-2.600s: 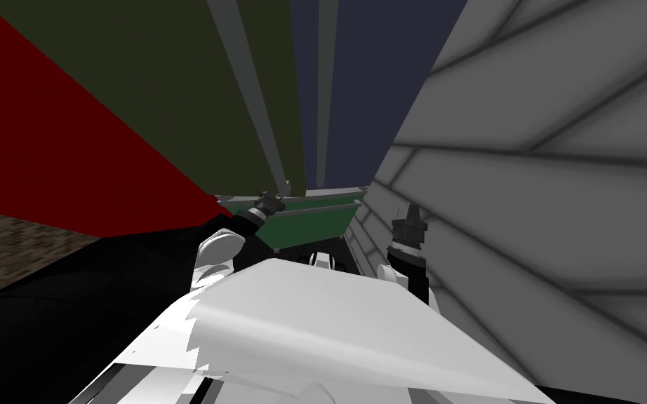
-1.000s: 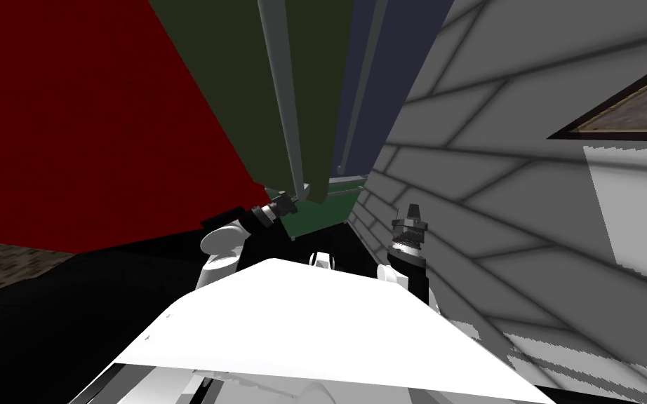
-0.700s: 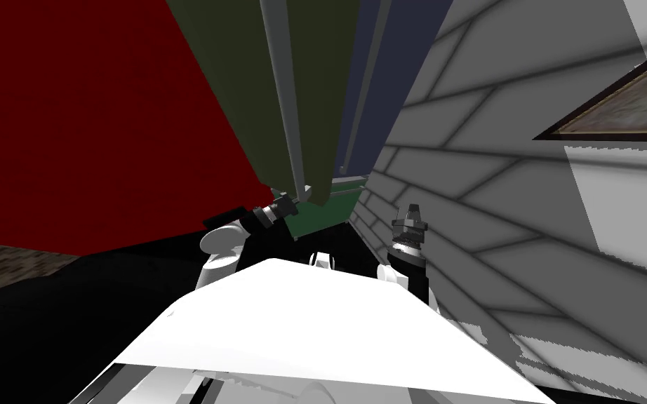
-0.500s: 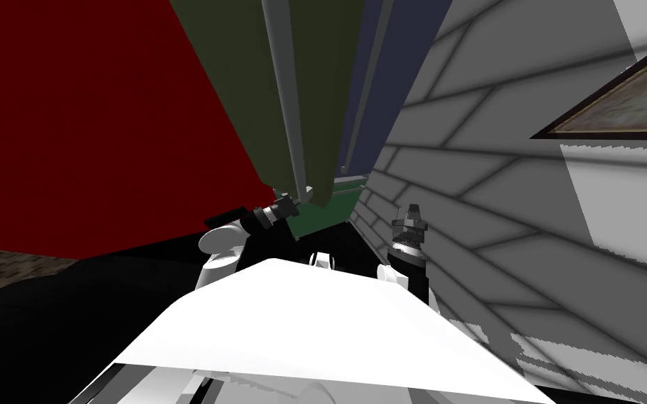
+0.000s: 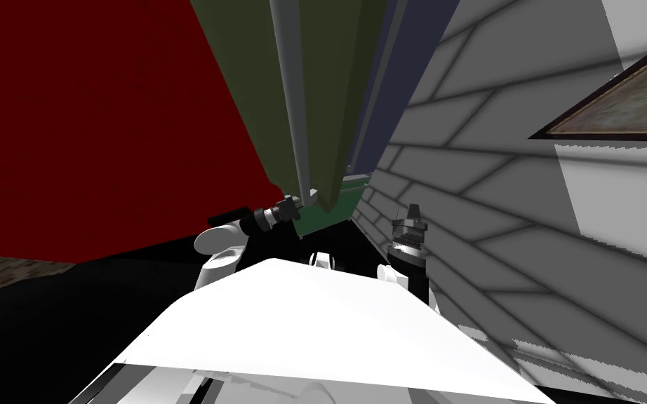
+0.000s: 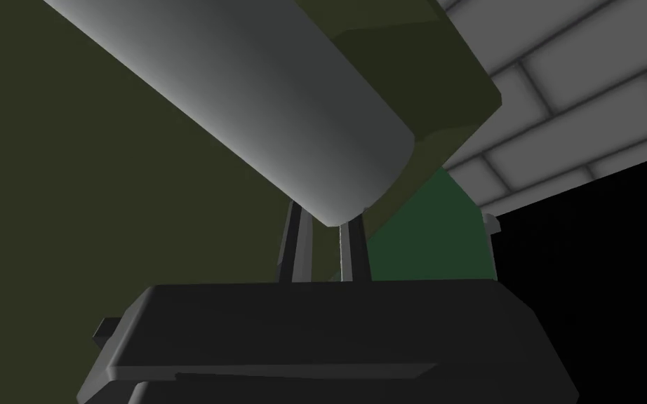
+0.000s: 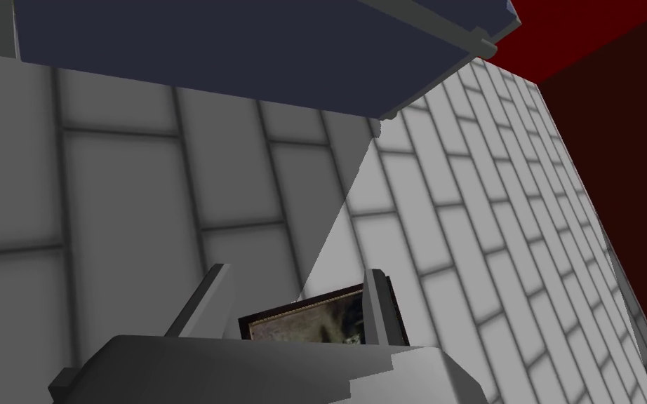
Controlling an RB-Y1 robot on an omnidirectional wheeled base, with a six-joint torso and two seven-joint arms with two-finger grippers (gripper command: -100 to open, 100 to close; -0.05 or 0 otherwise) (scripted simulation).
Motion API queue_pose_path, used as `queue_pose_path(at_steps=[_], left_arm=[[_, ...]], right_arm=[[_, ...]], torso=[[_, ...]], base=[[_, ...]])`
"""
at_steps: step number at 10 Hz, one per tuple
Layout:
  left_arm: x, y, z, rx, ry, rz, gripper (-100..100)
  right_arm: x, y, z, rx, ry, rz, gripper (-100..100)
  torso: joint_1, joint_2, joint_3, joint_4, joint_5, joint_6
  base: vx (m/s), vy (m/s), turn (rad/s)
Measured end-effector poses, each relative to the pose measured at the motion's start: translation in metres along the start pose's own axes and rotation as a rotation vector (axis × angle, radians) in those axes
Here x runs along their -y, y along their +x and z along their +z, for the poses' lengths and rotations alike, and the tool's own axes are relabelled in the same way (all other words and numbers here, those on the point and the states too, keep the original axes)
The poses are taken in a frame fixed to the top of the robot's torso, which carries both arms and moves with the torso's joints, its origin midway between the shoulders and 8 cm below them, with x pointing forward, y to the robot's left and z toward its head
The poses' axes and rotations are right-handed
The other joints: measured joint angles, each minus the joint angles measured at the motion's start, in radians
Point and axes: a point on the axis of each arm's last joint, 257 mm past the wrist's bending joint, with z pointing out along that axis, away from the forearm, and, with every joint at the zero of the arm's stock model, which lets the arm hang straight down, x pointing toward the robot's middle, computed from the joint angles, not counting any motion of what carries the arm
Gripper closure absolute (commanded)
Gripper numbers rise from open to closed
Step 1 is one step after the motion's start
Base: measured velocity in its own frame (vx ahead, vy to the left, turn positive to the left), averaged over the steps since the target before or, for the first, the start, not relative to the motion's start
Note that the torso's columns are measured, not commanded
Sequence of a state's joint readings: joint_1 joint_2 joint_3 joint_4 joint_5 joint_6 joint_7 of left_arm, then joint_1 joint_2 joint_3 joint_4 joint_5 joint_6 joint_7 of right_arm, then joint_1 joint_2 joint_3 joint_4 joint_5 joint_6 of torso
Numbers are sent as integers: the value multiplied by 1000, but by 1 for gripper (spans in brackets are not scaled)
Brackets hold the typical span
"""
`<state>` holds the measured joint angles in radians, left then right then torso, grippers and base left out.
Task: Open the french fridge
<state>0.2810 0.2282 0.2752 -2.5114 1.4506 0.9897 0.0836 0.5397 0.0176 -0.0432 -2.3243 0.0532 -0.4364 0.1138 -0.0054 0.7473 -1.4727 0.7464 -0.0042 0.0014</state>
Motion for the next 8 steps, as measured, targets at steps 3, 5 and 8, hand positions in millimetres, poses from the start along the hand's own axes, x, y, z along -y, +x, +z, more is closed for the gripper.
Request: queue_pose_path(at_steps=[3,5,8], left_arm=[[-12,14,1,-58,-52,3,-100],[3,6,4,-38,-44,8,-100],[39,-16,6,4,-10,3,-100]], right_arm=[[0,0,0,0,0,0,0],[0,0,0,0,0,1,0],[0,0,0,0,0,1,0]], torso=[[-4,2,0,2,-1,0],[-4,-5,-1,-6,1,-1],[2,-10,-4,-8,3,-1]], base=[[-72,109,-59],[-114,-21,-161],[-134,-22,-209]])
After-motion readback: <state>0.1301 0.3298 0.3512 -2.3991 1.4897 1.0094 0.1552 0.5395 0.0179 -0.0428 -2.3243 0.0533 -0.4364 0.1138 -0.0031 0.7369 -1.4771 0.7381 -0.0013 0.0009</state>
